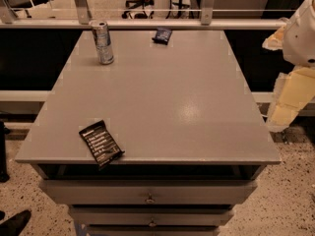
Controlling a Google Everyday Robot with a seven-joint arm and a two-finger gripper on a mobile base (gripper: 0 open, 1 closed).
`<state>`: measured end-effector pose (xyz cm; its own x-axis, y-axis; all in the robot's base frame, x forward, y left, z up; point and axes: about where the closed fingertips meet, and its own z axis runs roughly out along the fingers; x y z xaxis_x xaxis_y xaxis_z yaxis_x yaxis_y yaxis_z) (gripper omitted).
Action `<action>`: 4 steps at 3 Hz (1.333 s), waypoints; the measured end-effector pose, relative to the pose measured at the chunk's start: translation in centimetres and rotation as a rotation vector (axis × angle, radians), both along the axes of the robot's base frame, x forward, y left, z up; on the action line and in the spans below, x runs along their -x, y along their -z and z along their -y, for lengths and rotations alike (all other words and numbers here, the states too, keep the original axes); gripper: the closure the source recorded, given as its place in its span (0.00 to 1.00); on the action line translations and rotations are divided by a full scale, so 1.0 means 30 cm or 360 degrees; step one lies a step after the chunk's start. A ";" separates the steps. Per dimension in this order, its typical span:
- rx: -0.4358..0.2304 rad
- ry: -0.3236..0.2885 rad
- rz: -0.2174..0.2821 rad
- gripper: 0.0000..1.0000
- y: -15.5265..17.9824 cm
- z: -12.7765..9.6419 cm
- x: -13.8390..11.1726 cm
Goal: Move rxbar chocolate near rxbar blueberry
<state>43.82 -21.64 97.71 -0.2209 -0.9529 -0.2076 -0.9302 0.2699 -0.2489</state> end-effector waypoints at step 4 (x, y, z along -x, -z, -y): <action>-0.0462 -0.0121 -0.0152 0.00 0.240 -0.510 -0.088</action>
Offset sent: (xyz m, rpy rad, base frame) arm 0.0164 0.0508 -0.0290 0.2006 0.0443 0.0717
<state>46.46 -6.35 90.50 -0.1828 -0.8715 -0.4551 -0.9659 0.2456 -0.0824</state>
